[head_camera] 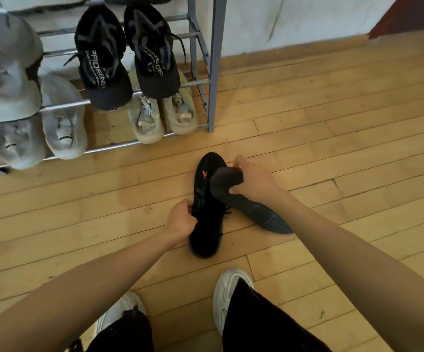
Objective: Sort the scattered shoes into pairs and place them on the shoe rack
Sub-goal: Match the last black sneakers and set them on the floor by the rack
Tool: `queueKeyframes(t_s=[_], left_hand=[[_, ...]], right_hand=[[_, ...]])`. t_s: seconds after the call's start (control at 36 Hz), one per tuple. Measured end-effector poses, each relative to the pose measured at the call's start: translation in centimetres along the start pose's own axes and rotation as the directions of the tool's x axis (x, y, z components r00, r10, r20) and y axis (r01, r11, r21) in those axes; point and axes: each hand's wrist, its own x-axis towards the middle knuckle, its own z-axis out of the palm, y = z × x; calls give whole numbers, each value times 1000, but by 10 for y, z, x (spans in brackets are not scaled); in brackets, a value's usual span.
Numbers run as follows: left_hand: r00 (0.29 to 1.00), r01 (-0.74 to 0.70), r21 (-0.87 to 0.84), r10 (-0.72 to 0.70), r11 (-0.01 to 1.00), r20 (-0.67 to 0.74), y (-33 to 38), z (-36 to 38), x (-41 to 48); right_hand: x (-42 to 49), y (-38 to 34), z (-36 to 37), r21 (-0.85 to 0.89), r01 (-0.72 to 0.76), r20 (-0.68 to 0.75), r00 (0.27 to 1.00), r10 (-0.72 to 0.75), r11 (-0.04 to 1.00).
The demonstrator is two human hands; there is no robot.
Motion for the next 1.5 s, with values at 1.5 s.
queueKeyframes(t_s=[1.5], left_hand=[[915,395,-440,-304,807,263,-92,-76,-19]], right_hand=[[-18,-18,119,639,-627,511,779,364,445]])
